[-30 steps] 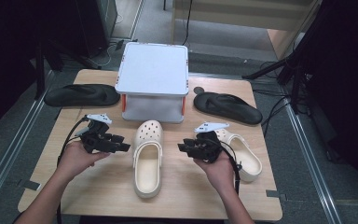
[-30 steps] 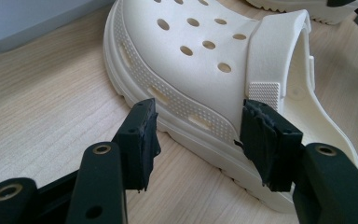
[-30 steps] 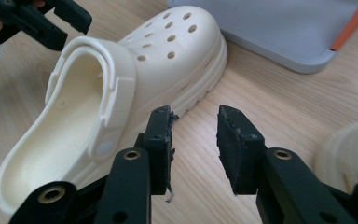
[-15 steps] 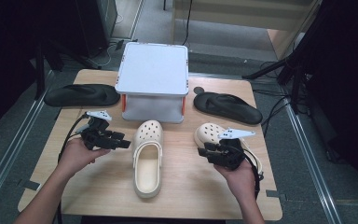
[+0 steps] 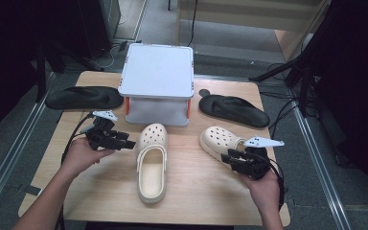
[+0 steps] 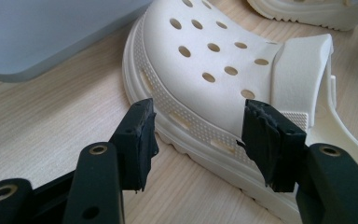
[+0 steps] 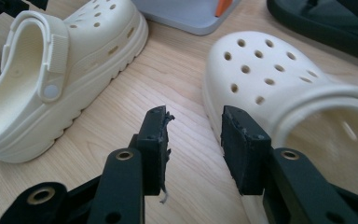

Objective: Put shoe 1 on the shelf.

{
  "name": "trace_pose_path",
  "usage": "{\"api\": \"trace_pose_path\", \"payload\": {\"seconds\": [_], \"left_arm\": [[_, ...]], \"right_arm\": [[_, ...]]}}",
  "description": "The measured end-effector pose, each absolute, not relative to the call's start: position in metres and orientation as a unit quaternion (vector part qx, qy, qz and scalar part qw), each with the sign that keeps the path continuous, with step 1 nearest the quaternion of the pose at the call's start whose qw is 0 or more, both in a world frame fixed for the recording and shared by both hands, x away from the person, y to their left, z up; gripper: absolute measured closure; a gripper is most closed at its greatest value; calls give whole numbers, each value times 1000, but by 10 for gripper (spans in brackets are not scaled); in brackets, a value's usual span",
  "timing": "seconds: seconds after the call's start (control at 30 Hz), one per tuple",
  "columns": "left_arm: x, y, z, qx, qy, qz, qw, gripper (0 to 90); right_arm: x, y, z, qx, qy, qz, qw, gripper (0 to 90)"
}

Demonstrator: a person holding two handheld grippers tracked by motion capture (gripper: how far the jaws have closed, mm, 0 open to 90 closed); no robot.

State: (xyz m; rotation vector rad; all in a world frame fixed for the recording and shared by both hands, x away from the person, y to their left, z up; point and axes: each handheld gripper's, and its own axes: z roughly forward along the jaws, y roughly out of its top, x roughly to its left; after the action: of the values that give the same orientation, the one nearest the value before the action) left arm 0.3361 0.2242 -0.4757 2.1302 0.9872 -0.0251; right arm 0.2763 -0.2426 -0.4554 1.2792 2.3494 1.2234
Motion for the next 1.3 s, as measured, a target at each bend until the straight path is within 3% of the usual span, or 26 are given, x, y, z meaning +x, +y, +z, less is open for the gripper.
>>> {"api": "trace_pose_path", "payload": {"seconds": [0.4, 0.9, 1.3], "left_arm": [[339, 225, -478, 836, 391, -6, 386, 446], [336, 224, -478, 842, 386, 0, 377, 442], [328, 233, -479, 838, 391, 6, 381, 434]], "right_arm": [[277, -268, -458, 461, 782, 404, 115, 624], [291, -265, -479, 462, 793, 384, 102, 633], [304, -257, -487, 453, 805, 373, 87, 721]]}}
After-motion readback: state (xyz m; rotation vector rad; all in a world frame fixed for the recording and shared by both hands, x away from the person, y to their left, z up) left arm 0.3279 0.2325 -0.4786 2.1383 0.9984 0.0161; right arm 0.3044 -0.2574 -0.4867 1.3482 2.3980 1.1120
